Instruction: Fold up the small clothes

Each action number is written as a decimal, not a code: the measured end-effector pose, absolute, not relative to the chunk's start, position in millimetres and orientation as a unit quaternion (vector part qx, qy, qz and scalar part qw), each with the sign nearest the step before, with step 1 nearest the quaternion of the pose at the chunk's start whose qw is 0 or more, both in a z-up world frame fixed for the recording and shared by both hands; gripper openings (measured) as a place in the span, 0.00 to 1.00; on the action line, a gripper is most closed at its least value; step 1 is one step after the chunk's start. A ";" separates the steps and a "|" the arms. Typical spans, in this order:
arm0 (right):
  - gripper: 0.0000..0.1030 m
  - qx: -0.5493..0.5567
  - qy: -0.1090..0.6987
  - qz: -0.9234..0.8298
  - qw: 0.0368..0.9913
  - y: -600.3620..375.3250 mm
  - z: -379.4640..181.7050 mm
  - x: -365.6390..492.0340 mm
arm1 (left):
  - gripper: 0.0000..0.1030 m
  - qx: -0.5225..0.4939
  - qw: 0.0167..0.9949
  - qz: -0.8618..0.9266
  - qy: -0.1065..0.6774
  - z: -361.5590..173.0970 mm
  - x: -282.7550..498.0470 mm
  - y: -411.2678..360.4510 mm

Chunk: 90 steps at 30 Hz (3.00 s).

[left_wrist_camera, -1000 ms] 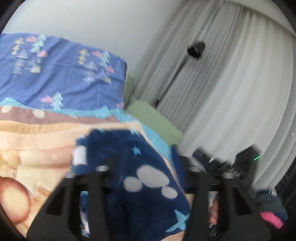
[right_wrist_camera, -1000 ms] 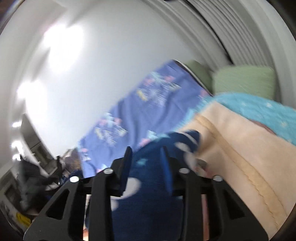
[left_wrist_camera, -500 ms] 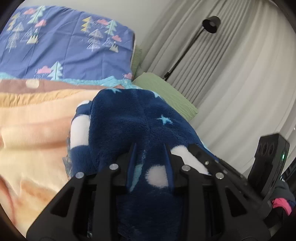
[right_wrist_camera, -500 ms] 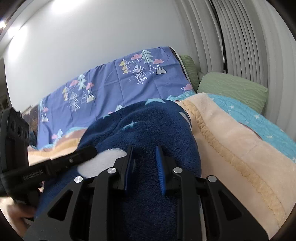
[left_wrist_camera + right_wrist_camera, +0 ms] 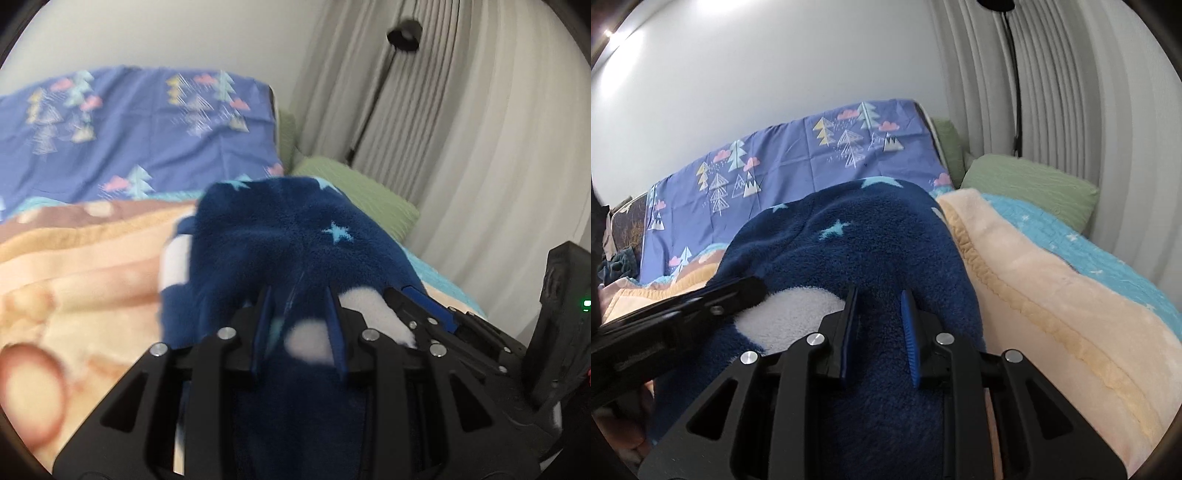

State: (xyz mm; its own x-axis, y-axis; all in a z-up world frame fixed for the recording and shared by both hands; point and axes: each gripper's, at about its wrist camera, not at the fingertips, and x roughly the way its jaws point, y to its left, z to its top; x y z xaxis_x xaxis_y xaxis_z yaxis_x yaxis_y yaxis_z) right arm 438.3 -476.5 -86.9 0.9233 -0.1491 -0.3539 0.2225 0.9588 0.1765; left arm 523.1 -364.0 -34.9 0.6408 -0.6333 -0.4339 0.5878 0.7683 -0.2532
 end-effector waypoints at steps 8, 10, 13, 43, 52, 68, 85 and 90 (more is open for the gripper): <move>0.92 0.173 0.172 -0.073 0.967 -457.7 -30.7 340.9 | 0.86 -0.006 0.942 -0.266 0.204 38.9 398.2 -313.5; 0.92 0.172 0.182 -0.060 0.966 -446.2 -22.4 313.6 | 0.93 -0.001 0.950 -0.251 0.188 54.2 361.2 -304.2; 0.97 0.181 0.196 -0.031 0.963 -430.2 -12.6 269.8 | 0.98 0.019 0.956 -0.227 0.184 67.6 315.1 -300.4; 0.99 0.150 0.186 -0.037 0.970 -339.1 -16.4 -16.9 | 0.98 0.050 0.965 -0.158 0.201 66.4 48.3 -191.0; 0.99 0.152 0.192 -0.022 0.969 -313.6 -32.0 -23.6 | 0.98 0.044 0.970 -0.130 0.200 54.9 29.1 -160.3; 0.99 0.148 0.192 -0.034 0.969 -300.0 -31.0 -19.1 | 0.98 0.044 0.972 -0.130 0.193 57.4 34.0 -147.8; 0.99 0.158 0.205 -0.026 0.965 -301.9 -38.4 -16.7 | 0.98 0.046 0.972 -0.131 0.191 54.4 36.2 -146.5; 0.99 0.157 0.211 -0.026 0.964 -301.6 -40.2 -15.2 | 0.98 0.050 0.971 -0.132 0.194 51.9 36.2 -150.4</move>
State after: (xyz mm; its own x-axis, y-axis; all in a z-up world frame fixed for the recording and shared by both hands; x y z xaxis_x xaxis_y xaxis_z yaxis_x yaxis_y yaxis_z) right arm -15.2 -301.6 -40.2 0.9100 0.0160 -0.4144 0.1166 0.9491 0.2927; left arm 36.2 -150.4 51.9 0.8903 -0.2370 -0.3889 0.2756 0.9602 0.0458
